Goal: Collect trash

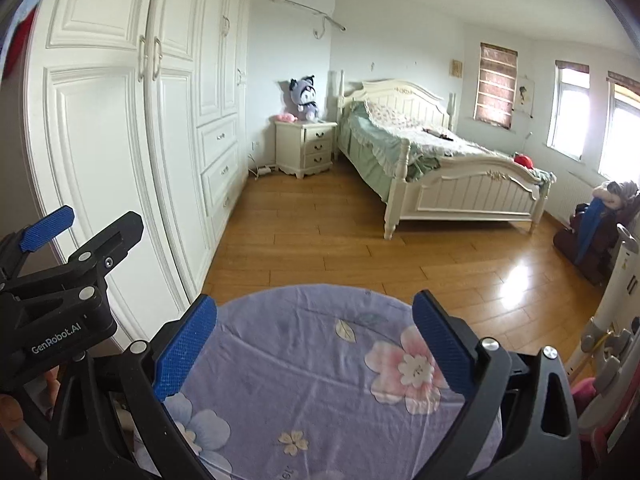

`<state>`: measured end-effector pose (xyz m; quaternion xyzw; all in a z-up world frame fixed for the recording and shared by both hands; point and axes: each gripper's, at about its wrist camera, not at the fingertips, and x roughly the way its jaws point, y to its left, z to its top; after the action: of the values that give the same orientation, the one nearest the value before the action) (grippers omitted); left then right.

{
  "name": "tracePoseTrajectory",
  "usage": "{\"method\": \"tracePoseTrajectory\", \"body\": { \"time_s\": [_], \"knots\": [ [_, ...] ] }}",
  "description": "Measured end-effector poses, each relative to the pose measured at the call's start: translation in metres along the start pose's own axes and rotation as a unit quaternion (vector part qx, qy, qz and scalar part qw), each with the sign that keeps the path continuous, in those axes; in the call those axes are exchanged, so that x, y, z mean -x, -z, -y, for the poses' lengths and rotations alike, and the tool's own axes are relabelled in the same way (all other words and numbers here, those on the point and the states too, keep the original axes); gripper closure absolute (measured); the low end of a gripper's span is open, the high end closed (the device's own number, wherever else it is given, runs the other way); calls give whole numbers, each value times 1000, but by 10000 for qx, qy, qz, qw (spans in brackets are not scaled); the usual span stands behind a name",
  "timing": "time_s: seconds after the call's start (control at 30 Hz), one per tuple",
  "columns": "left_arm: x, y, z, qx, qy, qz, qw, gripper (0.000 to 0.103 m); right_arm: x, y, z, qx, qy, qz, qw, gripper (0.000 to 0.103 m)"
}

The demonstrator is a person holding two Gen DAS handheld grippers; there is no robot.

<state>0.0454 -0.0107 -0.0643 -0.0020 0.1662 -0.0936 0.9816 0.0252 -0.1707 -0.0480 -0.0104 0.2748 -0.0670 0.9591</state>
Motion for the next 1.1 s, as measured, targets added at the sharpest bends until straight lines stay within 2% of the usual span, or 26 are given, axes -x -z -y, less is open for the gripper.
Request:
{"method": "tracePoseTrajectory", "body": {
  "time_s": [0.37, 0.47, 0.57, 0.63, 0.83, 1.1],
  "knots": [
    [11, -18, -5, 72, 91, 121, 9999, 5, 0, -12, -1, 70, -54, 170, 9998, 6],
    [13, -19, -3, 60, -55, 162, 9998, 5, 1, -12, 3, 56, -44, 180, 9998, 6],
    [17, -20, -4, 111, -277, 393, 9988, 5, 4, -7, 1, 53, -47, 179, 9998, 6],
    [21, -21, -5, 150, -286, 488, 9983, 5, 4, -8, 2, 47, -57, 172, 9998, 6],
    [20, -24, -7, 248, -140, 447, 9986, 5, 4, -9, 6, 68, -75, 158, 9998, 5],
    [12, -20, -5, 311, -296, 348, 9985, 5, 1, -10, 7, 71, -82, 103, 9999, 6]
  ]
}}
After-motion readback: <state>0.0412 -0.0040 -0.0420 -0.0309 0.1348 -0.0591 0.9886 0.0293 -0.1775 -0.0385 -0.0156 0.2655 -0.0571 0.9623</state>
